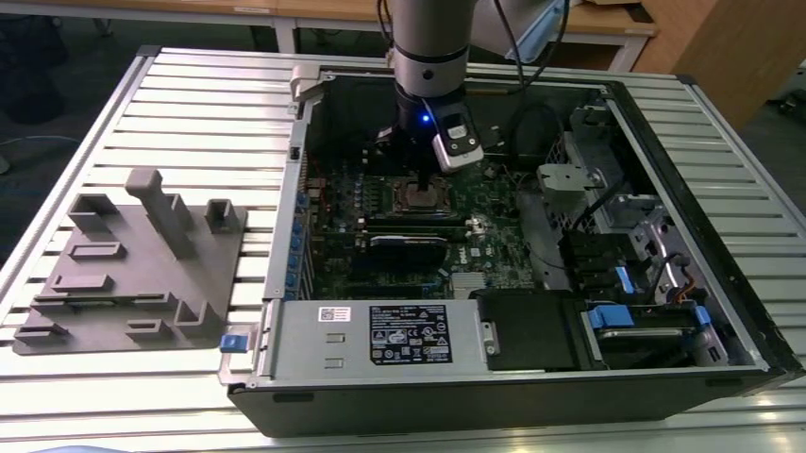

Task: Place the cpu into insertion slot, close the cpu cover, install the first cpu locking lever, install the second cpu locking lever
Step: 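Install the second cpu locking lever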

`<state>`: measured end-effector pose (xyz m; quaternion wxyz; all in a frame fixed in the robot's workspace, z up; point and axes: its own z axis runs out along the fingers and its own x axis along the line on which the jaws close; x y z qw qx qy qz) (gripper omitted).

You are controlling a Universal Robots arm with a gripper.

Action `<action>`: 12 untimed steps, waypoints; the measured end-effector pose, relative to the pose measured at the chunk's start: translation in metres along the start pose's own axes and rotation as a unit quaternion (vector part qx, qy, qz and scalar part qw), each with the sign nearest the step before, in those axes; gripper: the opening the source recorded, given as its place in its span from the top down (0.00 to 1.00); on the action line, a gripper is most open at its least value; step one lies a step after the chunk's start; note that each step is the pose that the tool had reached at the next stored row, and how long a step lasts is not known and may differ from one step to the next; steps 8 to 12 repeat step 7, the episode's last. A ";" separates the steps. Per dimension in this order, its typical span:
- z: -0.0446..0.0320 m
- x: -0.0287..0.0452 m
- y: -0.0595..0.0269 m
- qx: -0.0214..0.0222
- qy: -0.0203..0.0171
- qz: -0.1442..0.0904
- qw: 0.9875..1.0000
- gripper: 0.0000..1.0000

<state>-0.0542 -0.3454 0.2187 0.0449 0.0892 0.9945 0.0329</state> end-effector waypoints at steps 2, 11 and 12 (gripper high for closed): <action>0.0000 -0.0002 0.0000 0.001 0.000 0.000 1.000 0.89; 0.0000 -0.0005 0.0001 0.001 0.000 0.000 1.000 0.89; 0.0000 -0.0005 0.0001 0.001 0.000 0.000 1.000 0.89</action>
